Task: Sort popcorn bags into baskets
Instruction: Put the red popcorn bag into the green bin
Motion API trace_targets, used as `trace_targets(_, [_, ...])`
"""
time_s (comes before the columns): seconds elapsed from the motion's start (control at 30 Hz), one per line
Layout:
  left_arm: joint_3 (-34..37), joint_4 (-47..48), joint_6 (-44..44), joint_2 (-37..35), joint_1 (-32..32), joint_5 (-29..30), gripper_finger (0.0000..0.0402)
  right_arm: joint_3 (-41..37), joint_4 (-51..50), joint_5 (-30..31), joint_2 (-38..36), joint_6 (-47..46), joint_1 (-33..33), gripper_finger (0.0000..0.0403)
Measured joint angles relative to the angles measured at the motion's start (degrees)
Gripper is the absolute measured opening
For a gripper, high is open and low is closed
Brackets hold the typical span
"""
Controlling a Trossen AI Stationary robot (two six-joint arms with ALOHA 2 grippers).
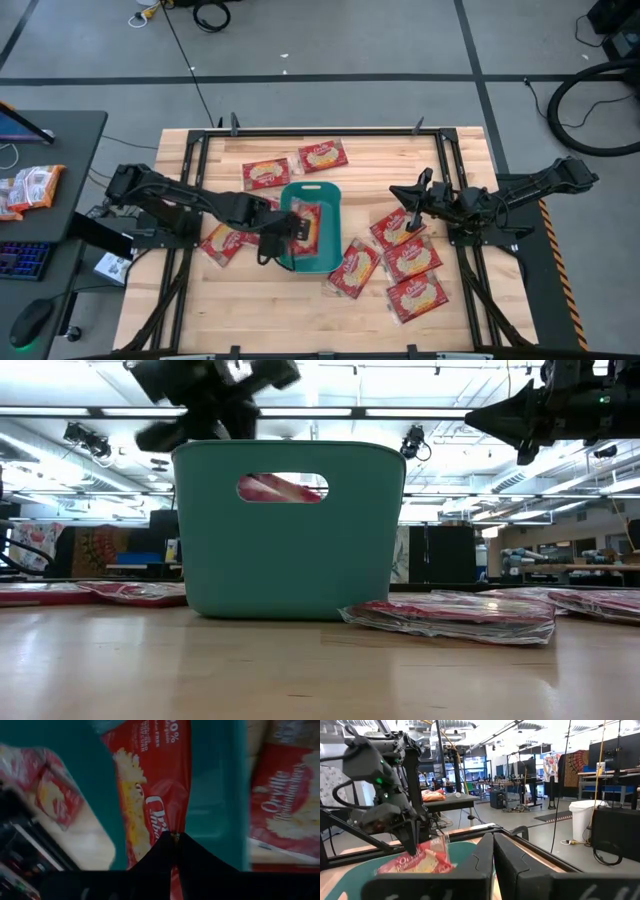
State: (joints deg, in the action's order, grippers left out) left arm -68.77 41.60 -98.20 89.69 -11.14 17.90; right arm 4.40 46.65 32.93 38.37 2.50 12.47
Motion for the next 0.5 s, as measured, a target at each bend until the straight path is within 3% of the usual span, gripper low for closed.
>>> trace_targets(0.17, [-0.1, -2.3, -5.5, 2.6, 2.4, -1.9, 0.0017, 0.0, 0.2, 0.1, 0.1, 0.0, 0.0, 0.0019])
trace_targets(0.5, [0.0, -3.9, -3.6, 4.9, 4.3, -4.6, 0.0089, 0.0, 0.1, 0.4, 0.3, 0.0, 0.0, 0.0019])
